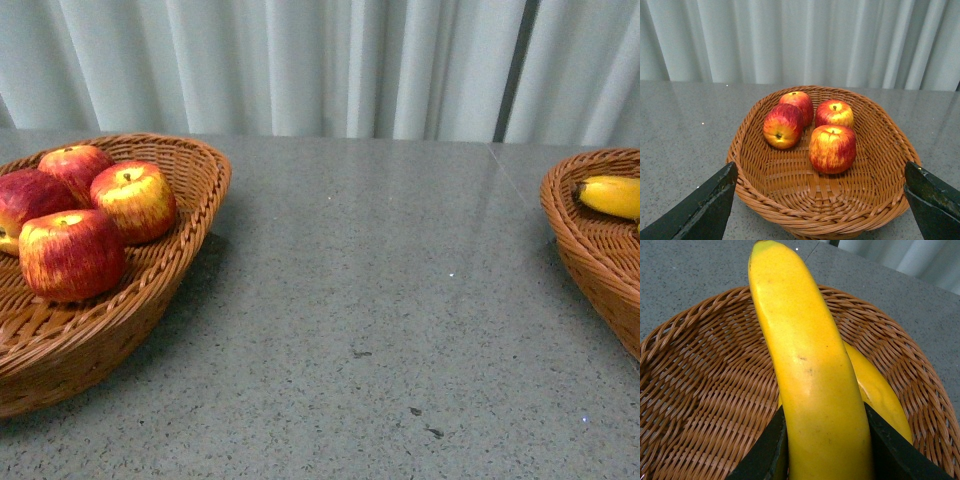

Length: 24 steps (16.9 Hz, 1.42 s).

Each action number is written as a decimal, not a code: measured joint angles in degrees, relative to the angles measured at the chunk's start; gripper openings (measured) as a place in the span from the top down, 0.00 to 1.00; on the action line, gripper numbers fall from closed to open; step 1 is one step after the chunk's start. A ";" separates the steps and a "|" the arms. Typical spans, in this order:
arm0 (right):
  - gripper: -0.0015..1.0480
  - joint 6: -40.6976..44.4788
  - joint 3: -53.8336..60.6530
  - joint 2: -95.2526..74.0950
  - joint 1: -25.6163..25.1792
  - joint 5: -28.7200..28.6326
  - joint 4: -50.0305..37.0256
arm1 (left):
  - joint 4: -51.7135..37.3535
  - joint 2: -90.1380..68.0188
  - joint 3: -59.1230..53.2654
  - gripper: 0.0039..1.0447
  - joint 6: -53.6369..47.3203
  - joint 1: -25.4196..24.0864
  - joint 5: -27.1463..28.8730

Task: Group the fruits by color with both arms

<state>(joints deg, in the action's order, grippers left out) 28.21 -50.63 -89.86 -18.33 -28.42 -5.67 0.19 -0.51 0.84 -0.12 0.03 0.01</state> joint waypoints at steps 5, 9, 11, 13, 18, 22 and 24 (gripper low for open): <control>0.22 -0.57 0.00 3.34 1.20 -1.20 0.35 | 0.00 0.00 0.00 0.06 0.00 0.00 0.02; 0.07 -8.28 -2.75 11.32 1.84 -6.95 -0.92 | 0.02 0.00 0.00 0.06 0.00 0.00 0.00; 0.06 -13.94 -2.75 15.78 1.81 -10.34 -2.75 | 0.02 0.00 0.00 0.06 0.00 0.00 0.00; 0.07 -16.85 -1.70 18.88 1.90 -11.76 -4.31 | 0.02 0.00 0.00 0.06 0.00 0.00 0.00; 0.51 -26.49 19.28 43.15 16.98 24.57 -5.86 | 0.02 0.00 0.00 0.06 0.00 0.00 0.02; 0.84 -27.36 28.00 53.16 18.21 28.41 -10.71 | 0.00 0.00 0.00 0.06 0.00 0.00 0.00; 0.99 -27.26 32.39 54.42 18.32 28.41 -11.10 | 0.00 0.00 0.00 0.06 0.00 0.00 0.00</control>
<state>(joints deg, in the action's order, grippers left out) 0.95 -18.24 -35.44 -0.01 -0.01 -16.78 0.19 -0.51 0.84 -0.12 0.03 0.01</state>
